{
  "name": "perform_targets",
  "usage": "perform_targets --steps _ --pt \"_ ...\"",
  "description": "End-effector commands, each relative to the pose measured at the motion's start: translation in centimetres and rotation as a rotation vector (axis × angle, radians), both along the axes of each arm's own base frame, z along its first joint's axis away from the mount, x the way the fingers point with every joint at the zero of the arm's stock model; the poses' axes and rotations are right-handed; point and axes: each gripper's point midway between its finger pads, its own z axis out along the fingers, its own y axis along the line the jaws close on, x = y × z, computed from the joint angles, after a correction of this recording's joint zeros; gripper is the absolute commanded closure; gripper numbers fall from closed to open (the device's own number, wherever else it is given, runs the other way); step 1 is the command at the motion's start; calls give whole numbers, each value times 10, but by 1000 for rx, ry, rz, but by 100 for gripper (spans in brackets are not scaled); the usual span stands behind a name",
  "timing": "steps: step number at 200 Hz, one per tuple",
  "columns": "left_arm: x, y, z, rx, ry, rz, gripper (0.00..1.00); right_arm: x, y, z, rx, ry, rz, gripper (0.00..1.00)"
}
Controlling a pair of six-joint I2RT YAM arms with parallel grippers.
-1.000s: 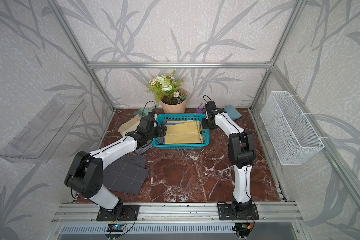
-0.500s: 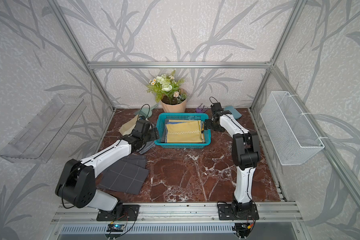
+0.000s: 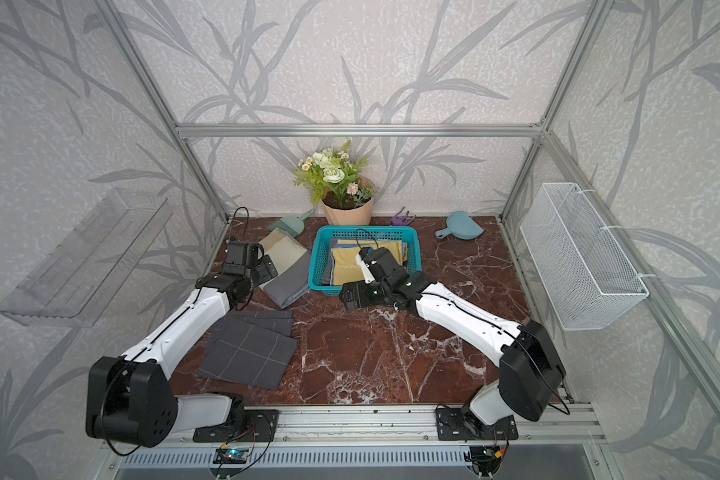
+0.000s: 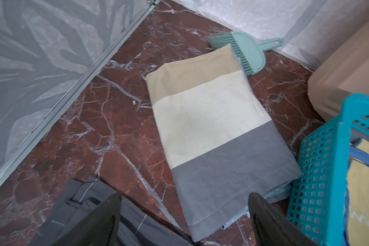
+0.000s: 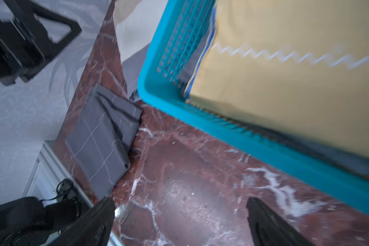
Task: Put the folded pillowcase in the basket
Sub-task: Adjust the basket at the center of the board, then move the pillowcase to the center of the board.
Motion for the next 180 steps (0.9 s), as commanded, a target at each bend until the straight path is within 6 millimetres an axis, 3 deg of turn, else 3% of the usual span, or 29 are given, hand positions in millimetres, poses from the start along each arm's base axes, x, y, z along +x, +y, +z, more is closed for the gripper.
perform_targets --steps 1,13,19,44,83,120,166,180 --pt "-13 21 15 -22 -38 58 1 -20 54 -14 108 72 54 0" --pt "-15 29 22 -26 -56 76 0 -39 81 -23 95 93 120 0" --pt "-15 33 25 -26 -60 83 0 -46 94 -39 76 120 148 0" --pt "-18 39 34 -44 -87 87 0 -58 129 -65 52 161 212 1" --pt "-22 35 33 -70 -104 69 0 -55 151 -105 11 233 231 6" --pt "-23 32 25 -86 -97 55 0 -62 164 -122 6 275 262 13" --pt "-24 31 21 -85 -94 47 0 -66 175 -121 19 292 302 35" --pt "-24 32 21 -81 -93 47 0 -67 176 -120 22 295 305 50"
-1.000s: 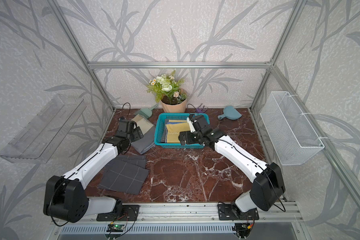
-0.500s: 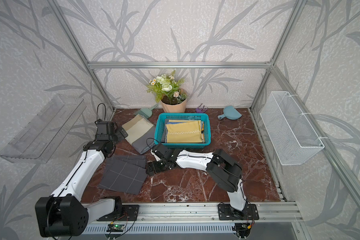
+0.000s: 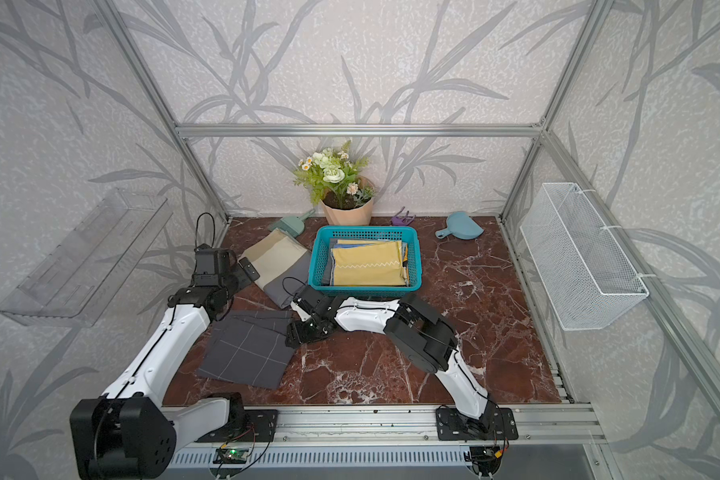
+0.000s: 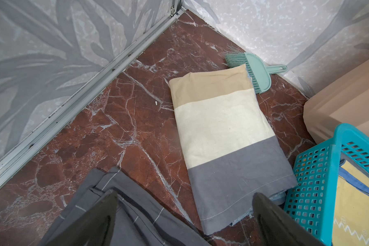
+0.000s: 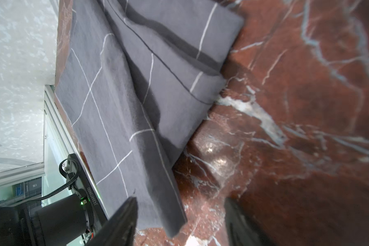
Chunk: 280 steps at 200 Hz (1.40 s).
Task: Put the folded pillowcase in the basket
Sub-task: Move the pillowcase to the center of the board.
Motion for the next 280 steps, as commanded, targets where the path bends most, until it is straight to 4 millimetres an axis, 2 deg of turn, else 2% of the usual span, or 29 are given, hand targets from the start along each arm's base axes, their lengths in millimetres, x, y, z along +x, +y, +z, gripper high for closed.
perform_targets --steps 1,25,39,72,99,130,154,156,158,174,179,191,203,231,253,280 --pt "0 1 5 11 -22 -8 0 -5 5 3 8 15 26 51" --pt "0 1 4 11 -22 -10 0 -5 4 1 1 15 23 86" --pt "0 1 4 11 -22 -11 0 -5 0 1 -11 9 20 100" --pt "0 -1 3 6 -24 -19 0 -2 -16 3 -23 4 11 100" --pt "3 -10 3 -19 -42 -66 0 1 -43 6 -48 13 -8 100" --pt "4 -22 -1 -77 -64 -107 0 2 -94 8 -105 3 -48 100" --pt "4 -31 -5 -111 -70 -140 0 -8 -133 12 -171 -13 -45 100" --pt "4 -33 -5 -114 -72 -145 0 -1 -144 13 -179 -13 -70 100" --pt "4 -34 -6 -117 -70 -149 0 -1 -146 13 -181 -13 -72 100" --pt "3 -43 -7 -138 -70 -180 0 -7 -174 15 -225 -23 -83 100" --pt "3 -45 -7 -142 -70 -188 0 -8 -181 23 -219 -39 -88 100" --pt "3 -51 -8 -148 -74 -204 0 -11 -201 26 -245 -50 -108 100" --pt "3 -60 -10 -158 -73 -225 0 -15 -223 28 -274 -56 -134 100" --pt "5 -84 -12 -159 -67 -280 0 -20 -260 36 -323 -88 -175 100" --pt "7 -103 -13 -164 -61 -319 0 -19 -272 43 -342 -126 -184 100" --pt "10 -117 -16 -169 -51 -347 0 -7 -267 54 -325 -173 -187 100"
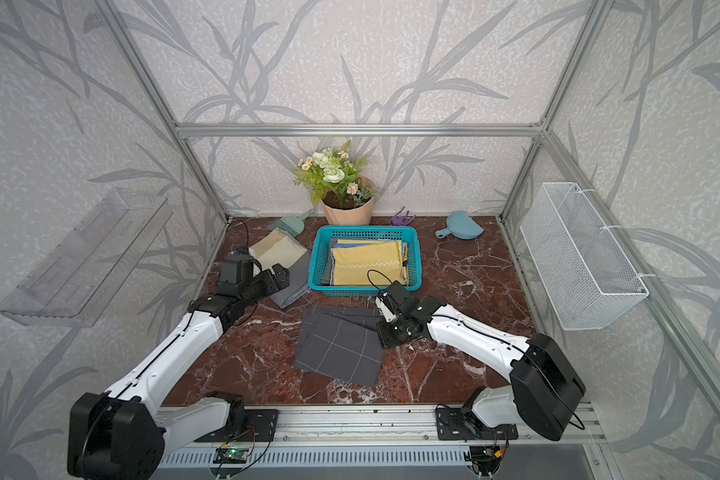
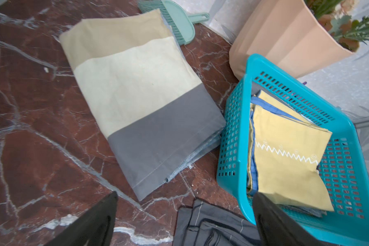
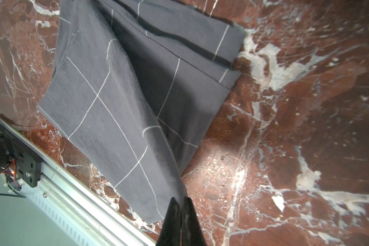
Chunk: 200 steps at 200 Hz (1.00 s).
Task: Put the folded pillowcase in the basket
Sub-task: Move the pillowcase to the center of the board.
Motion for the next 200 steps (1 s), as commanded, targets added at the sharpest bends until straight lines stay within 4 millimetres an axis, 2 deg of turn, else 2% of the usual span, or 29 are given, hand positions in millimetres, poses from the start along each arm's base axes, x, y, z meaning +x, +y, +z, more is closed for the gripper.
perform_targets --steps 1,68,111,136,156,170,181,200 --pt "5 -8 0 -8 -7 -4 0 8 -6 7 -39 -48 12 100" --pt "4 -11 -2 6 -1 -11 0 46 18 23 -34 -143 32 100" --pt "4 -12 -5 4 5 -13 0 64 26 23 -38 -184 31 100" --pt "0 -17 -14 -4 36 -31 0 72 27 5 -52 -178 7 73" --pt "-12 -25 -30 -10 81 -56 0 75 27 -8 -61 -159 -25 33" --pt "-25 -30 -42 -20 112 -71 0 74 27 -3 -29 -177 -57 8" --pt "-35 -33 -50 -31 133 -87 0 72 24 5 2 -200 -83 1" --pt "-55 -41 -65 -55 179 -135 0 64 14 17 35 -222 -118 1"
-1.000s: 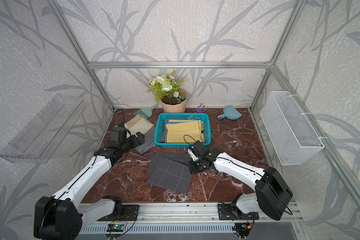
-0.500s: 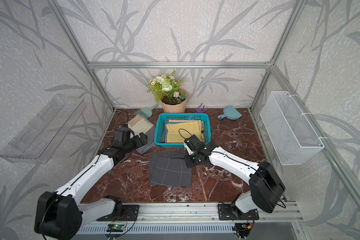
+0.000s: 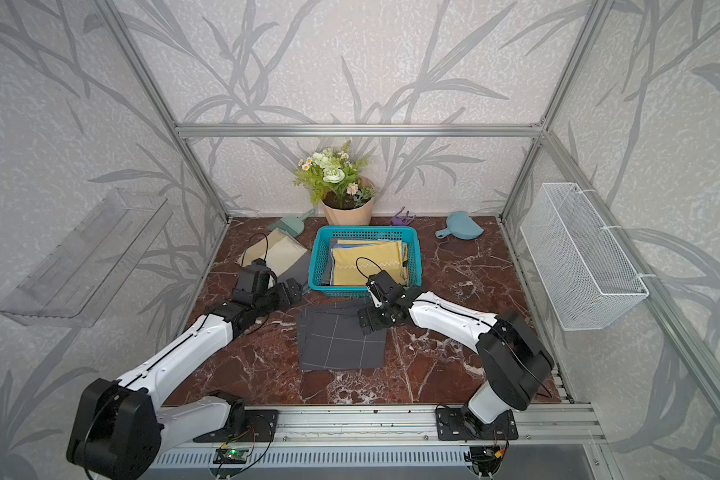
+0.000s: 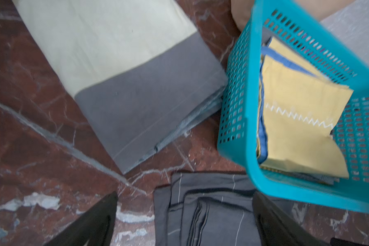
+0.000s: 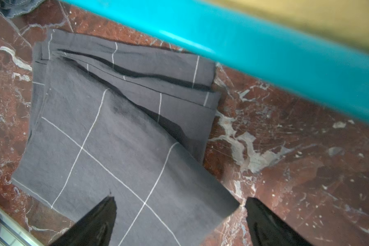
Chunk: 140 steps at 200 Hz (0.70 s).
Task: Put the folded pillowcase in the basket
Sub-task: Move the pillowcase to the center of the board, then pick up the pillowcase at the center of the board.
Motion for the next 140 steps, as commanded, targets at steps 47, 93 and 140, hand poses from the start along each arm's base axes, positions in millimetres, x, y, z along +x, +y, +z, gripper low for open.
perform_targets --steps 47,93,140 --pt "-72 -56 -51 -182 155 -253 0 -23 -7 -4 204 76 -110 1" --pt "-99 -80 -75 -251 194 -321 0 -30 27 -33 335 236 -93 1" --pt "-104 -74 -88 -220 219 -305 0 -36 48 -46 354 289 -68 7"
